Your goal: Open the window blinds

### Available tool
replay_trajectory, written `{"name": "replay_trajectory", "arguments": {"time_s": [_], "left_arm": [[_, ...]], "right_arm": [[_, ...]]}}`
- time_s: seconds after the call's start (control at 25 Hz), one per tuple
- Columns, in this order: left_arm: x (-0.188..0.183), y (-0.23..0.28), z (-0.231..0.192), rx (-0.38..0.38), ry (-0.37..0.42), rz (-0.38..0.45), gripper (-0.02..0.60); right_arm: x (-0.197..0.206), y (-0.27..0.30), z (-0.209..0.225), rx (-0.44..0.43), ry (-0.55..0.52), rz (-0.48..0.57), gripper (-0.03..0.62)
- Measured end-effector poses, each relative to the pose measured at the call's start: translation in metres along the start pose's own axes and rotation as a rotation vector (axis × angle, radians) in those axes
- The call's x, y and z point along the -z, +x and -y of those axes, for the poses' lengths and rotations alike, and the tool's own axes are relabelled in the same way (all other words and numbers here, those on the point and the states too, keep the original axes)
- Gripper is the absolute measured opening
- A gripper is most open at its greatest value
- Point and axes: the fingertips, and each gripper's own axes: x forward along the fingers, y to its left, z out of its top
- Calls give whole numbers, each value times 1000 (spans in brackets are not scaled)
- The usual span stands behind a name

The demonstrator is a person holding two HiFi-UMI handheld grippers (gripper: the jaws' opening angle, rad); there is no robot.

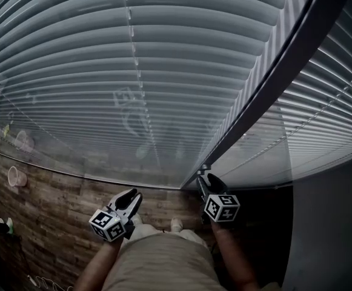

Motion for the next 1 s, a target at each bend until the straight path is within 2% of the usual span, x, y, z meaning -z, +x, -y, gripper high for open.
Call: {"name": "replay_trajectory", "arguments": {"time_s": [0.08, 0.24, 0.32, 0.44, 0.56, 0.76, 1.0], "left_arm": [[2, 0, -1, 2, -1, 0, 106], [-3, -3, -1, -7, -21, 13, 106], [-2, -4, -5, -13, -18, 15, 106], [-2, -6, -5, -23, -20, 12, 107], [2, -5, -8, -24, -28, 12, 106], [-5, -5, -3, -18, -28, 16, 106], [6, -4, -9, -20, -24, 7, 106]], "right_arm": [[-1, 5, -3, 26, -84, -3, 167], [0, 12, -4, 68, -137, -10, 166], [2, 16, 0, 93, -138, -11, 140], [1, 16, 1, 87, -83, -9, 132], [5, 18, 3, 39, 30, -7, 129], [-3, 15, 6, -116, 410, 14, 127], [7, 22, 15, -181, 585, 39, 127]]}}
